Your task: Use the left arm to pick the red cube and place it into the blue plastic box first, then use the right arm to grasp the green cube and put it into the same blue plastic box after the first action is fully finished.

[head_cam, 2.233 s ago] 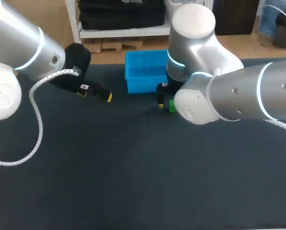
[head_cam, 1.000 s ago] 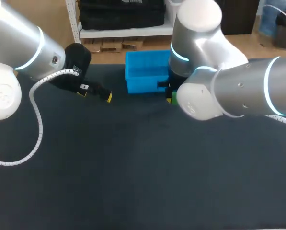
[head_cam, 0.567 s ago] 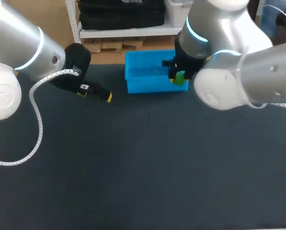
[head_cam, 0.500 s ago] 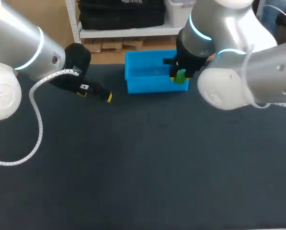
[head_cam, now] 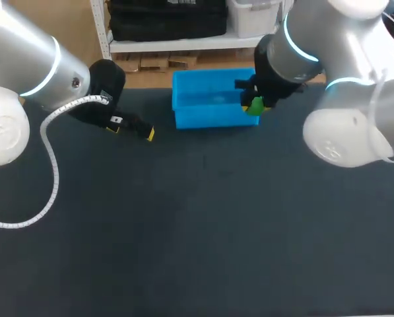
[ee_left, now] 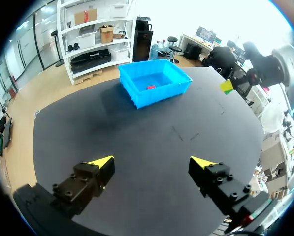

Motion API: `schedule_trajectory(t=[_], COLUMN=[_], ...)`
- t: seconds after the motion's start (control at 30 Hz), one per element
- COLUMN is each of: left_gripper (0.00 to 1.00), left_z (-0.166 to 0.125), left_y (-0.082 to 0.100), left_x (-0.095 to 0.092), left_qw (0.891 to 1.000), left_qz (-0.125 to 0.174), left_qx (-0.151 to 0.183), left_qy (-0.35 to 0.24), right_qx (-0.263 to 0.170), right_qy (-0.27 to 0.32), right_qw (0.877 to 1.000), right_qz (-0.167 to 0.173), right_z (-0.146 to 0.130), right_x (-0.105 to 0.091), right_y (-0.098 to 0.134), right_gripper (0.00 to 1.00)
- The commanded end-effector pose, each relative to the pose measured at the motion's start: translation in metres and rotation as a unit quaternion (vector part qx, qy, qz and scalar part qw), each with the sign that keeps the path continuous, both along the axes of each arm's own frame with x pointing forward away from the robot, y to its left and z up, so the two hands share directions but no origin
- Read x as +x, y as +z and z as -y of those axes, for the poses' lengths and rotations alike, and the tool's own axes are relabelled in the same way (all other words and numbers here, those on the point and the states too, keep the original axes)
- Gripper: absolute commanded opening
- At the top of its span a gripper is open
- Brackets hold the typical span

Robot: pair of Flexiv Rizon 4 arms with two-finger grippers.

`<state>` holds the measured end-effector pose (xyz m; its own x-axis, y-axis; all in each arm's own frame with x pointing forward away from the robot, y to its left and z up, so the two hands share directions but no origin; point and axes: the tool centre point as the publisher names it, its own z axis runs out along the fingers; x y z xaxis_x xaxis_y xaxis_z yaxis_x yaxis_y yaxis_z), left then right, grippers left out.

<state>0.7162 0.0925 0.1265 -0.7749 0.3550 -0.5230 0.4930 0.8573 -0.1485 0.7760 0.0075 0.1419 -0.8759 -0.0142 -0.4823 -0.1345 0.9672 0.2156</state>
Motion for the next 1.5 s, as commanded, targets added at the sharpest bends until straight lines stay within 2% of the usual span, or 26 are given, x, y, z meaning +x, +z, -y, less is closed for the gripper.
schedule_trajectory(t=[0.03, 0.23, 0.67, 1.13, 1.33, 1.5], left_gripper=[1.00, 1.00, 1.00, 1.00, 1.00, 1.00], left_z=[-0.001, -0.001, -0.001, -0.001, -0.001, -0.001], left_y=[0.000, 0.000, 0.000, 0.000, 0.000, 0.000], left_x=[-0.001, -0.001, -0.001, -0.001, -0.001, -0.001], left_qw=[1.000, 1.000, 1.000, 1.000, 1.000, 1.000], left_qz=[0.001, 0.001, 0.001, 0.001, 0.001, 0.001], left_qx=[-0.002, -0.002, -0.002, -0.002, -0.002, -0.002], left_qy=[-0.001, -0.001, -0.001, -0.001, -0.001, -0.001], right_qx=[0.003, 0.003, 0.000, -0.011, -0.016, -0.020], right_qy=[-0.008, -0.005, 0.003, 0.000, 0.002, 0.003], right_qw=[1.000, 0.999, 0.999, 0.999, 0.999, 0.999], right_qz=[0.030, 0.039, 0.045, 0.047, 0.050, 0.049], right_z=[-0.003, -0.013, -0.035, -0.037, -0.036, -0.035], right_x=[0.003, 0.022, 0.086, 0.156, 0.180, 0.193], right_y=[-0.002, 0.000, -0.017, -0.041, -0.050, -0.057], right_gripper=[0.00, 0.00, 0.00, 0.00, 0.00, 0.00])
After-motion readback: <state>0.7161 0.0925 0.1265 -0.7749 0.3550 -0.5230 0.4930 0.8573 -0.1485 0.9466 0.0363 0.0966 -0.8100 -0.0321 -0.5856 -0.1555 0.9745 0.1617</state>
